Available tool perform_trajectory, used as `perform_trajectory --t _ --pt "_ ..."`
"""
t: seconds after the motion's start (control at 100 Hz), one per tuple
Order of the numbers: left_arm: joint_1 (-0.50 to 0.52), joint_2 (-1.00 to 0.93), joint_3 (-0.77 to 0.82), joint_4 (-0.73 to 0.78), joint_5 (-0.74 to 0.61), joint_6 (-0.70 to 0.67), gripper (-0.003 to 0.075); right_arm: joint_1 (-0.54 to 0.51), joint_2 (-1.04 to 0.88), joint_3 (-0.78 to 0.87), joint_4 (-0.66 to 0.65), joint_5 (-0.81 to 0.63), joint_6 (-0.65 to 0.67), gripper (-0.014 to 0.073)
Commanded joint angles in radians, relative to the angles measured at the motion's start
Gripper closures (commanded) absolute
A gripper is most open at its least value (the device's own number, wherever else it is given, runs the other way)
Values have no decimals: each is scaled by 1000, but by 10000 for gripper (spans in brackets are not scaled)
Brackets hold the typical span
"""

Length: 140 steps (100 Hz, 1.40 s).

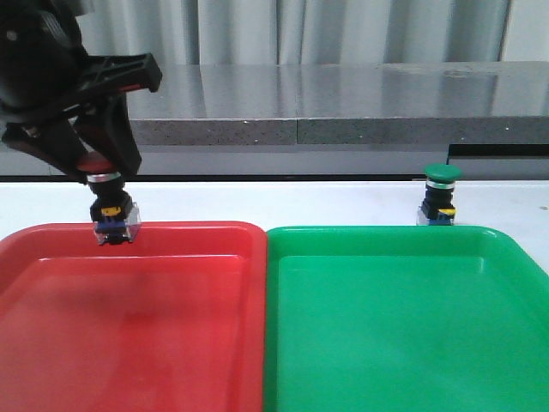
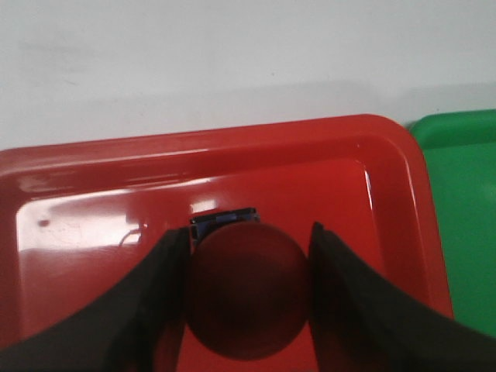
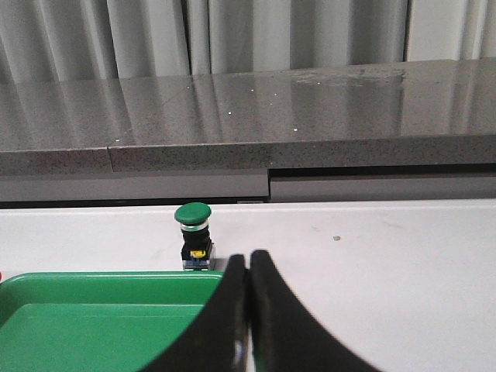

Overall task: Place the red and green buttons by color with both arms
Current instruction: 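Lift the red button and lower it into the red tray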

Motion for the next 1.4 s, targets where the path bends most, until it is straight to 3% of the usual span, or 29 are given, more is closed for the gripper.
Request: perform_trajectory --t 0.0,0.38,1.08,1.2,1.39 --pt "-21 -48 0 -13 -84 -24 659 -5 -21 -13 -1 -83 -7 704" --pt "-23 -44 66 -20 -151 -24 659 -5 -21 -13 -1 -83 -7 704" --pt "-23 15 86 -20 -153 -24 646 -5 -21 -13 -1 -83 -7 704" --pt "-23 15 86 -20 -152 -24 534 -5 -21 -13 -1 -83 -7 704" --pt "-23 15 86 -20 -151 -24 192 -5 -21 -13 -1 -83 -7 704"
